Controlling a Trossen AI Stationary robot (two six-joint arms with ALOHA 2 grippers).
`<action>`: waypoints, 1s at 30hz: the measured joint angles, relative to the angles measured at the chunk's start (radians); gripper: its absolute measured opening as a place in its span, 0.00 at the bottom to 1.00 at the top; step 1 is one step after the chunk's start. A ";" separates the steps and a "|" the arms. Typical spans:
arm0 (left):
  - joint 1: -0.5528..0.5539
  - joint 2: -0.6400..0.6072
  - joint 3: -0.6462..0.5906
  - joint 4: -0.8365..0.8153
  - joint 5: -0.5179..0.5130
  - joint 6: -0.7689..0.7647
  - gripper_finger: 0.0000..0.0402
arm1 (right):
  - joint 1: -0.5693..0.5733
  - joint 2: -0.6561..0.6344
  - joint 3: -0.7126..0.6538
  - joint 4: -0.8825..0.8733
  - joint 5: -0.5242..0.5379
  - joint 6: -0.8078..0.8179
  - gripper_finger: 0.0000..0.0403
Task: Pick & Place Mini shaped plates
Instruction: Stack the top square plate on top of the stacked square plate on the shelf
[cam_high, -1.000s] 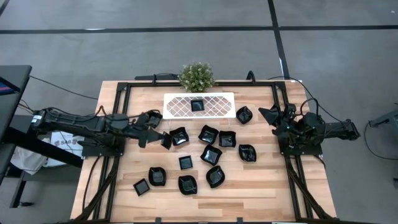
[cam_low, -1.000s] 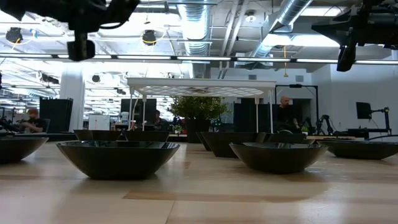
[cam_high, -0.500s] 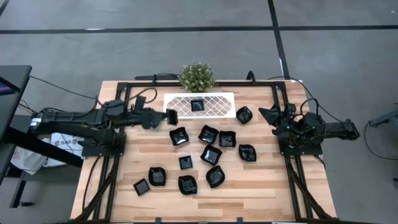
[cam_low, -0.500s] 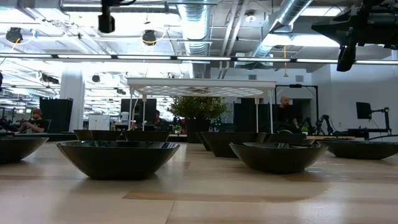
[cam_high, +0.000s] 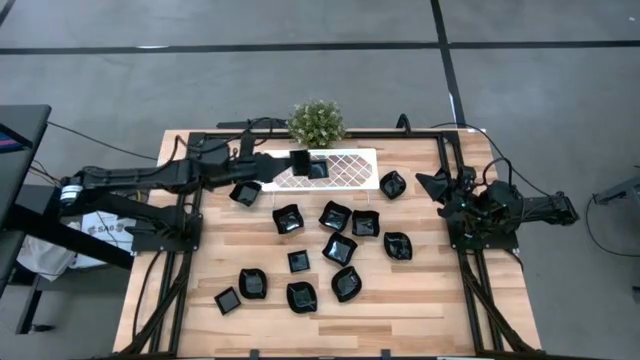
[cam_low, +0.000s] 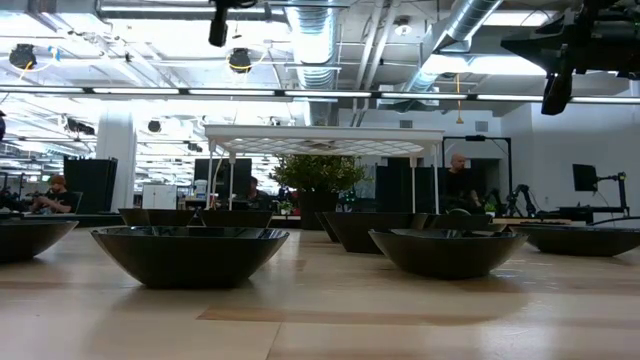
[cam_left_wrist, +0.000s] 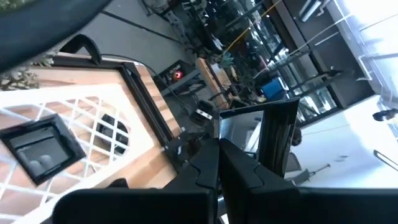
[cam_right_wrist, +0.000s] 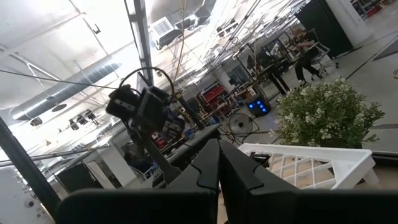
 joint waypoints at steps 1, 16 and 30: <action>0.005 0.018 0.015 0.000 0.000 0.000 0.01 | 0.000 0.000 0.000 0.000 0.000 0.000 0.00; 0.055 0.247 0.169 -0.034 0.022 -0.016 0.01 | 0.000 0.000 0.000 -0.007 -0.004 0.014 0.00; 0.120 0.294 0.180 -0.215 0.023 -0.053 0.01 | 0.000 0.000 0.000 -0.008 -0.004 0.014 0.00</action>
